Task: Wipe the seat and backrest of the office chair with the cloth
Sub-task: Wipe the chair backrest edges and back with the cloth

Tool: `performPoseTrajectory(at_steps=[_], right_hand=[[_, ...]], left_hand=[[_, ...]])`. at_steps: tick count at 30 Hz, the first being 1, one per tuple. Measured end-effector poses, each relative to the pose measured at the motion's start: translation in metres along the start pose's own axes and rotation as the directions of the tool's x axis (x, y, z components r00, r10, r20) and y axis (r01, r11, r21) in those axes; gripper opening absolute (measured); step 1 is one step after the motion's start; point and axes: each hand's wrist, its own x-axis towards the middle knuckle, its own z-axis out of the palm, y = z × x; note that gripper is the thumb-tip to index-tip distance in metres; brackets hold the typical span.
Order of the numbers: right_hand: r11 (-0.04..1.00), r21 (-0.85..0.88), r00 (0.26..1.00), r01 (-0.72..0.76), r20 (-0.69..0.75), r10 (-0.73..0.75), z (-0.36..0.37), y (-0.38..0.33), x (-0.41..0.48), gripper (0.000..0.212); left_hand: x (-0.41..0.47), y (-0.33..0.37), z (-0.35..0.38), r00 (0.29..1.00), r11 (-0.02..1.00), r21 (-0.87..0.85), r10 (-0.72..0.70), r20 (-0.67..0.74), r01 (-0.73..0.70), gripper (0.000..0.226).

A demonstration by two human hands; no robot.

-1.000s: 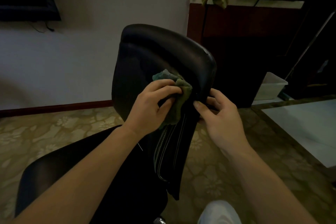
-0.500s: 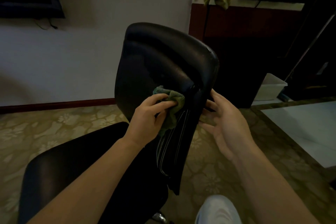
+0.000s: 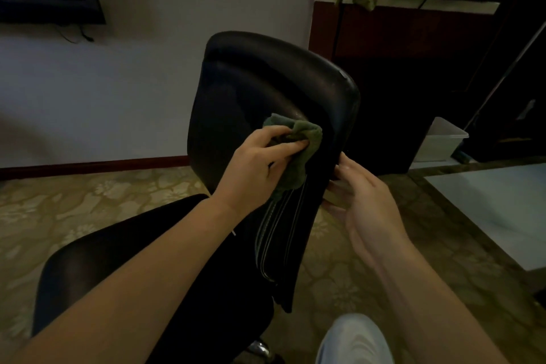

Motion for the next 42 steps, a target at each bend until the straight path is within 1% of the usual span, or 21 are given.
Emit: performPoseTrajectory(at_steps=[2, 7, 9, 11, 14, 17, 20, 22, 25, 27, 30, 34, 38, 42], right_hand=[[1.0, -0.017, 1.0, 0.004, 0.017, -0.004, -0.001, 0.002, -0.001, 0.032], [0.999, 0.035, 0.998, -0.037, 0.042, 0.036, -0.005, 0.001, 0.0, 0.035], [0.998, 0.055, 0.998, -0.041, 0.05, 0.039, -0.007, 0.0, 0.0, 0.034], [0.999, 0.036, 0.998, -0.024, 0.053, 0.022, -0.006, 0.0, 0.0, 0.03], [0.997, -0.066, 0.998, 0.039, 0.042, -0.037, -0.006, 0.003, 0.004, 0.03], [0.971, -0.207, 0.993, 0.115, 0.033, -0.11, -0.007, 0.011, 0.009, 0.03], [0.911, -0.375, 0.984, 0.171, 0.019, -0.177, -0.008, 0.017, 0.012, 0.028], [0.872, -0.443, 0.974, 0.208, 0.014, -0.225, -0.008, 0.019, 0.013, 0.026], [0.788, -0.553, 0.951, 0.27, 0.024, -0.309, -0.005, 0.02, 0.012, 0.026], [0.742, -0.599, 0.934, 0.301, 0.03, -0.355, -0.003, 0.022, 0.012, 0.03], [0.707, -0.625, 0.921, 0.332, 0.051, -0.387, -0.003, 0.024, 0.011, 0.037], [0.705, -0.612, 0.913, 0.358, 0.07, -0.402, -0.002, 0.028, 0.01, 0.043], [0.72, -0.604, 0.923, 0.342, 0.071, -0.379, -0.001, 0.038, 0.005, 0.05], [0.716, -0.61, 0.92, 0.341, 0.06, -0.387, -0.002, 0.047, 0.002, 0.051]], left_hand=[[-0.006, -0.002, 0.005, 0.999, 1.0, -0.008, -0.01, -0.031, 0.01, 0.03], [-0.025, -0.011, 0.012, 0.998, 1.0, -0.005, -0.019, -0.054, 0.019, 0.03], [-0.03, -0.011, 0.014, 0.998, 0.999, -0.005, -0.034, -0.054, 0.034, 0.03], [-0.031, -0.01, 0.012, 0.997, 0.998, -0.031, -0.05, -0.06, 0.048, 0.03], [-0.027, -0.008, 0.001, 0.994, 0.993, -0.08, -0.093, -0.066, 0.087, 0.033], [-0.013, -0.002, -0.007, 0.992, 0.993, -0.088, -0.088, -0.093, 0.08, 0.034], [0.002, 0.0, -0.008, 0.996, 0.997, -0.062, -0.054, -0.07, 0.05, 0.033], [0.003, -0.001, -0.001, 0.998, 0.999, -0.032, -0.031, -0.049, 0.03, 0.033], [-0.009, -0.005, 0.013, 0.996, 1.0, 0.004, -0.024, -0.083, 0.024, 0.032], [-0.016, -0.007, 0.02, 0.993, 1.0, 0.014, -0.025, -0.111, 0.026, 0.031], [-0.029, -0.011, 0.024, 0.992, 0.999, 0.015, -0.033, -0.123, 0.036, 0.03], [-0.046, -0.016, 0.021, 0.99, 0.993, -0.045, -0.11, -0.086, 0.106, 0.03], [-0.056, -0.011, 0.014, 0.96, 0.954, -0.193, -0.254, -0.116, 0.229, 0.035], [-0.057, -0.01, 0.006, 0.941, 0.931, -0.235, -0.314, -0.125, 0.279, 0.037]])
